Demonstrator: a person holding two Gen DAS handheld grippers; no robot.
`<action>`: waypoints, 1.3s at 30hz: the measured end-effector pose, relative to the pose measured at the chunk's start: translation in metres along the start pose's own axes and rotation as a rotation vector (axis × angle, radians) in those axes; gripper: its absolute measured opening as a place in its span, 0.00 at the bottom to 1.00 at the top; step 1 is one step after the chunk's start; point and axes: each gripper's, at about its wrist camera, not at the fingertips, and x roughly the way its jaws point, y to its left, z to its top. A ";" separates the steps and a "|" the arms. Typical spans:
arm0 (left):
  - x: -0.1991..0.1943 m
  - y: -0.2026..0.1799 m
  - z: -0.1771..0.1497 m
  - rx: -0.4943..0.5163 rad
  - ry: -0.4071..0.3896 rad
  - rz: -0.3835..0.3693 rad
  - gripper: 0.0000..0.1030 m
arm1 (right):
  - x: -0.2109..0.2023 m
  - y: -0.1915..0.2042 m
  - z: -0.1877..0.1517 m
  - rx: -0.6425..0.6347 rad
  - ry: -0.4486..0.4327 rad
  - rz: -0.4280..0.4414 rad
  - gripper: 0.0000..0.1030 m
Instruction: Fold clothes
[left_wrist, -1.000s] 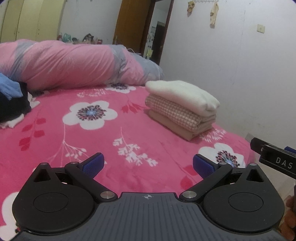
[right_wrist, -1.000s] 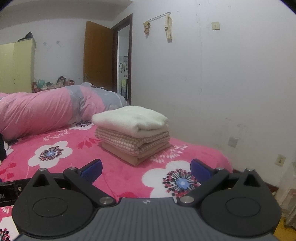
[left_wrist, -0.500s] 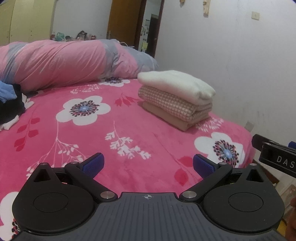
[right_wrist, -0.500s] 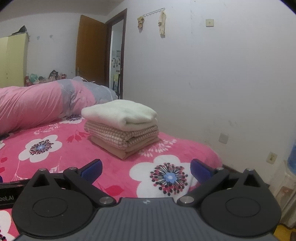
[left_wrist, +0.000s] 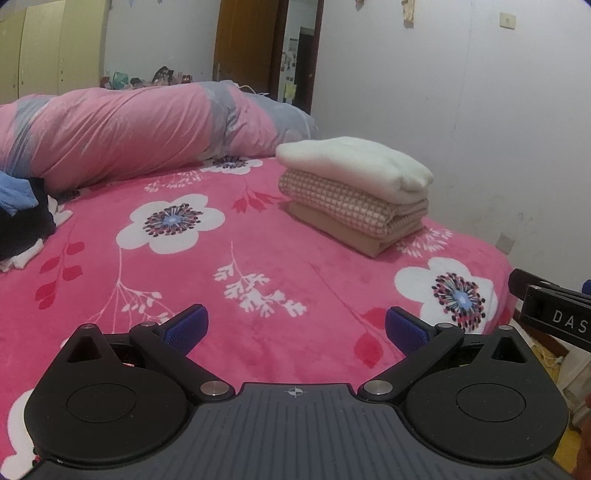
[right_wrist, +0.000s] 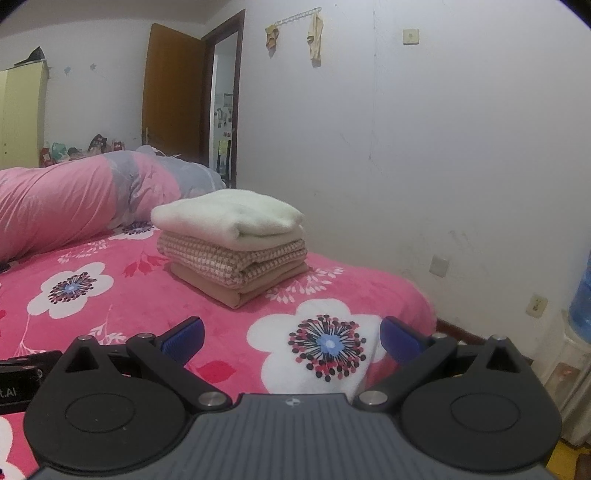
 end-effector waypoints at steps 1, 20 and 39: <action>0.000 0.000 0.000 0.002 0.000 0.000 1.00 | 0.000 0.000 0.000 -0.001 0.000 0.000 1.00; 0.000 -0.005 -0.001 0.024 -0.009 -0.014 1.00 | 0.003 -0.001 -0.001 -0.008 0.004 -0.002 1.00; 0.003 -0.011 -0.004 0.026 0.002 -0.031 1.00 | 0.003 -0.011 -0.005 0.005 0.011 -0.028 1.00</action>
